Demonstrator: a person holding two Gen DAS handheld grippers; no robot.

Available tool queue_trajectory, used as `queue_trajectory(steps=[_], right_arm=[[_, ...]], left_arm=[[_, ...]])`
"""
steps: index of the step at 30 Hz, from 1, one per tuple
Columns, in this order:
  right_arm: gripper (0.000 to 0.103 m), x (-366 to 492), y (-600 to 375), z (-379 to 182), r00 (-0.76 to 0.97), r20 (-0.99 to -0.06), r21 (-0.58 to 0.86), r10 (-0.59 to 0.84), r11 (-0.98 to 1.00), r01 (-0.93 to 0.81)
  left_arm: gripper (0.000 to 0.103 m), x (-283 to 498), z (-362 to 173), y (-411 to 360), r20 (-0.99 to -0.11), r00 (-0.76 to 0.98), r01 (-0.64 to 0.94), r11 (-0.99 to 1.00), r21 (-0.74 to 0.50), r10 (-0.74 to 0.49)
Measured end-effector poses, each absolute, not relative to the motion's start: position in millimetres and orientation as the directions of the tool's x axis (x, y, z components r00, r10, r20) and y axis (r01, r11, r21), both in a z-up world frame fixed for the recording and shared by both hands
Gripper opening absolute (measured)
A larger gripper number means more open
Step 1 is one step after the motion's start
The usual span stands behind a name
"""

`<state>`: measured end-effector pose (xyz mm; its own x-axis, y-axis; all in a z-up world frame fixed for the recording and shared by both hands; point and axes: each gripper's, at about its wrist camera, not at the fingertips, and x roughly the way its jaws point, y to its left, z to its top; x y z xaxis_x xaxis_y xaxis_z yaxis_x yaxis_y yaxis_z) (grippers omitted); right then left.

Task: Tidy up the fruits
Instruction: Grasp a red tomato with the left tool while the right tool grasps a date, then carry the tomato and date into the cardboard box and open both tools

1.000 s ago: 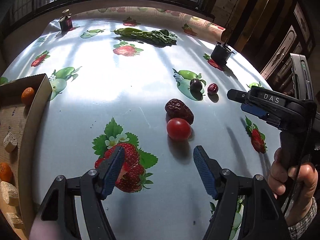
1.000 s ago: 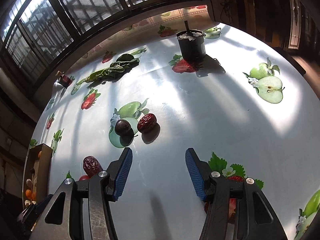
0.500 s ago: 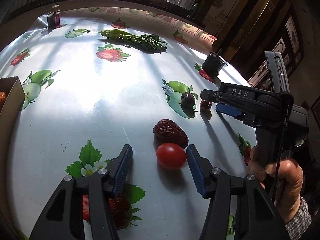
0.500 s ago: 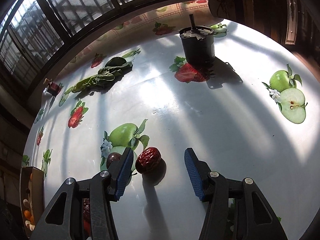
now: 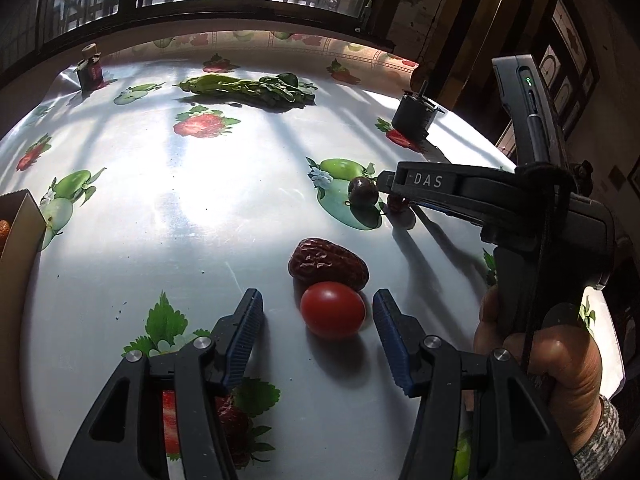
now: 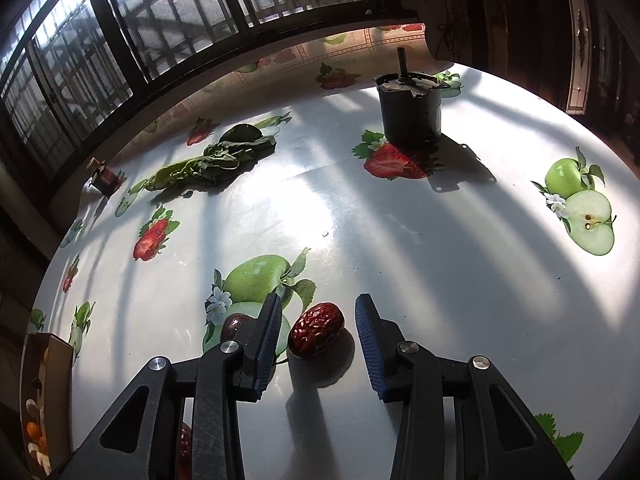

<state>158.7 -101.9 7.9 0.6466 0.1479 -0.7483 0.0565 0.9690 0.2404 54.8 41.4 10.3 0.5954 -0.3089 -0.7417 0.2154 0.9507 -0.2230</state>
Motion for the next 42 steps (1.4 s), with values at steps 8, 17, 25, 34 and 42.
queue_trajectory(steps=[8,17,25,34,42], right_arm=[[0.026,151.1,-87.8,8.3,0.651,-0.750,0.174,0.114,0.984,0.028],[0.026,145.6,-93.2,8.5,0.656,-0.744,0.198,0.128,0.980,0.034],[0.026,143.5,-94.0,10.7,0.663,-0.739,0.195,0.119,0.980,0.041],[0.026,140.3,-96.9,13.7,0.673,-0.734,0.179,0.092,0.982,0.061],[0.026,126.5,-97.4,29.5,0.673,-0.736,0.156,0.070,0.985,0.068]], left_arm=[[0.030,50.5,9.6,50.3,-0.747,0.565,0.216,0.937,-0.274,-0.349],[0.030,49.0,17.2,68.7,-0.730,0.577,0.166,0.928,-0.333,-0.365],[0.030,42.4,24.3,67.0,-0.716,0.597,0.182,0.930,-0.319,-0.362],[0.030,42.5,24.0,66.8,-0.713,0.596,0.187,0.927,-0.325,-0.370],[0.030,42.9,24.7,71.0,-0.708,0.592,0.175,0.919,-0.353,-0.385]])
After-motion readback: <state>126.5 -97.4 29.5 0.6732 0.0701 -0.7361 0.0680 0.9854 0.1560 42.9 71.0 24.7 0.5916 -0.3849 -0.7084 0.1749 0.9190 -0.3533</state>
